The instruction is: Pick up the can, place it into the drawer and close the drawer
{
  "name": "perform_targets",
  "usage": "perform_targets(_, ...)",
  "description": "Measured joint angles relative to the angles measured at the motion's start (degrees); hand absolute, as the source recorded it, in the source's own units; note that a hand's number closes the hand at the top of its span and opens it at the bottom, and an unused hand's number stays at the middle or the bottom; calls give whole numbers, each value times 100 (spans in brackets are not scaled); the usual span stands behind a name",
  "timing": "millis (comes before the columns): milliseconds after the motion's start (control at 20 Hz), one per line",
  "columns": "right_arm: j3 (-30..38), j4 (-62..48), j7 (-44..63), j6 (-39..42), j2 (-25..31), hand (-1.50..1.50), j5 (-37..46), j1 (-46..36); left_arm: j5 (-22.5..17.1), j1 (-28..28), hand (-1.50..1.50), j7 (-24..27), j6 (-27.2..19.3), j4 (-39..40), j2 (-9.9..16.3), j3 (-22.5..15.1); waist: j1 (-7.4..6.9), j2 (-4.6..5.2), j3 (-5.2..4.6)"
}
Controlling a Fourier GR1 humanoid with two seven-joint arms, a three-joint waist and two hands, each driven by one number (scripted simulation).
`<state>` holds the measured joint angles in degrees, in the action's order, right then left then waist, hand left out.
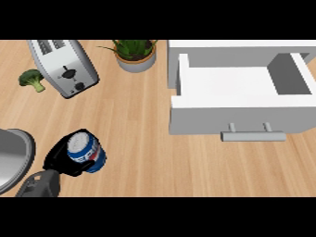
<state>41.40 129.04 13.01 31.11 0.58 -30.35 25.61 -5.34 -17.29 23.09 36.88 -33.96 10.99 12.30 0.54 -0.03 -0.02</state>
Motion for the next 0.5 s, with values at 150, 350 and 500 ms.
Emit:
perform_targets(150,-10,-86,-64,-33,24,-150,11,-15,-105,-7,150,-130,116,-336,-156,-99,-19,-6,3)
perform_targets(350,-13,-68,-133,-13,-9,-150,2,56,-398,95,150,-483,163,-1025,-345,-137,-42,-16,6)
perform_targets(500,53,-132,-114,-24,34,-150,-91,46,-553,93,150,-492,-448,-1271,-614,60,-48,-18,6)
